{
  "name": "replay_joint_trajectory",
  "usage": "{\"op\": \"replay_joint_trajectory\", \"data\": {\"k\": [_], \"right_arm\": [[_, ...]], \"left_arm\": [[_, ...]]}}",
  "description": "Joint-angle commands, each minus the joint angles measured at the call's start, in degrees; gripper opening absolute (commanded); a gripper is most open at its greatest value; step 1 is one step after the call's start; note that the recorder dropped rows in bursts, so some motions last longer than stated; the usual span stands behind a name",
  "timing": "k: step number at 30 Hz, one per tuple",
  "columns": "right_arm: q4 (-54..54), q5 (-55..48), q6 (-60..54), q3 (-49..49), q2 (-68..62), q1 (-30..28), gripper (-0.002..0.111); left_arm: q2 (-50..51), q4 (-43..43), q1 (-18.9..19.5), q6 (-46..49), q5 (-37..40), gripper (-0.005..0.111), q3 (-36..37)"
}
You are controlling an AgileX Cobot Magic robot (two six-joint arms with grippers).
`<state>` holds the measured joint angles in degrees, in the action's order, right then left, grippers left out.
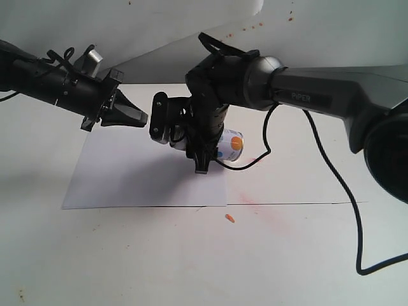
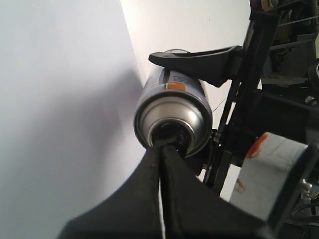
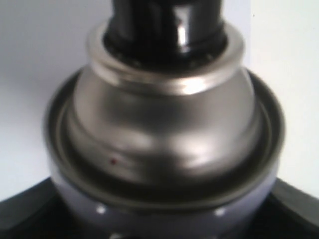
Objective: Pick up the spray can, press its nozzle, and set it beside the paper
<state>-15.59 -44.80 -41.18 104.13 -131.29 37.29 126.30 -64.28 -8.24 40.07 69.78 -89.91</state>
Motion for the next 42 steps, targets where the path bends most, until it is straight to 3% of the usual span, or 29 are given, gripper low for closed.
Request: {"op": "replay_joint_trajectory", "data": {"k": [1, 20, 42], "right_arm": [[0.0, 0.6, -0.7, 0.6, 0.9, -0.1, 0.000], [0.2, 0.5, -1.8, 0.6, 1.1, 0.2, 0.000], [2.7, 0.4, -3.8, 0.6, 1.1, 0.3, 0.000]], "left_arm": [[-0.1, -0.8, -1.5, 1.2, 0.2, 0.000, -0.2], [1.7, -0.5, -2.5, 2.1, 0.2, 0.000, -0.2], [3.9, -6.3, -3.3, 5.0, 0.2, 0.000, -0.2]]}}
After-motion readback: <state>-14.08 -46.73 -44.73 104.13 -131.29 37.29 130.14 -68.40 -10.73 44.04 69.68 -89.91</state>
